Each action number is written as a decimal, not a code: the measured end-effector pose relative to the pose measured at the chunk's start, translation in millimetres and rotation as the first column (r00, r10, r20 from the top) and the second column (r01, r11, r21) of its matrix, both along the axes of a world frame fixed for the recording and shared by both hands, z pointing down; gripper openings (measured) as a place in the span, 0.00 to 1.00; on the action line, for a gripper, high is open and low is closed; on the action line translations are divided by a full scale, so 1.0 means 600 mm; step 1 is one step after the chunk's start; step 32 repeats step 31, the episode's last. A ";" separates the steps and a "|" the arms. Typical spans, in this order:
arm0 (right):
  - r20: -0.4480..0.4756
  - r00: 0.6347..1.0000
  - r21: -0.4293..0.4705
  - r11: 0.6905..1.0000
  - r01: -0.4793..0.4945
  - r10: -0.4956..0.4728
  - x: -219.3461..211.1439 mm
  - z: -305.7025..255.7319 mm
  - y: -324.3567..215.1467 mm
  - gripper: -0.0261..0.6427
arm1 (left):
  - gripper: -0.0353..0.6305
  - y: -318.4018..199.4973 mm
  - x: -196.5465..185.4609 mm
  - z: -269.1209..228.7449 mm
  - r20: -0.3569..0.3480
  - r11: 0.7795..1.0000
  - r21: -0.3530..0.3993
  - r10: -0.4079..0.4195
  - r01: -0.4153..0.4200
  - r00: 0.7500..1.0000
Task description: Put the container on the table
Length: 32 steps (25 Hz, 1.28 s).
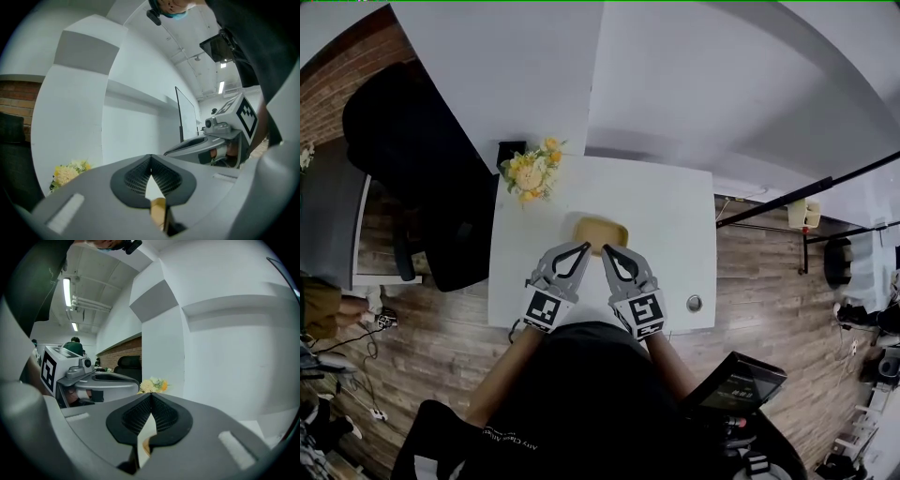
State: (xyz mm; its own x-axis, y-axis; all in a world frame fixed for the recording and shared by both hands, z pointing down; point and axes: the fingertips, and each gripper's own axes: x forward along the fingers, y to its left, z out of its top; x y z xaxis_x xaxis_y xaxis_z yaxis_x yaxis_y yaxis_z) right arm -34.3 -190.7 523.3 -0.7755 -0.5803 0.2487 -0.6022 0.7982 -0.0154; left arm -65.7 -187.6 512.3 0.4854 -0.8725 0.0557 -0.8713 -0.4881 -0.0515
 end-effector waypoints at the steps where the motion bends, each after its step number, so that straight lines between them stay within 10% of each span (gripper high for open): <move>1: -0.001 1.000 -0.002 1.000 -0.001 0.001 0.000 0.001 -0.001 0.06 | 0.06 0.000 0.001 0.001 0.001 1.000 -0.001 0.003 -0.003 1.000; 26: -0.063 0.997 -0.055 0.998 0.042 -0.045 -0.008 0.046 -0.003 0.05 | 0.06 -0.005 -0.013 0.029 0.031 0.999 -0.046 -0.025 0.026 0.999; 32: -0.017 0.987 -0.025 0.987 0.161 -0.162 -0.091 0.045 -0.032 0.05 | 0.06 -0.024 -0.090 0.025 0.060 0.988 -0.031 -0.147 0.149 0.987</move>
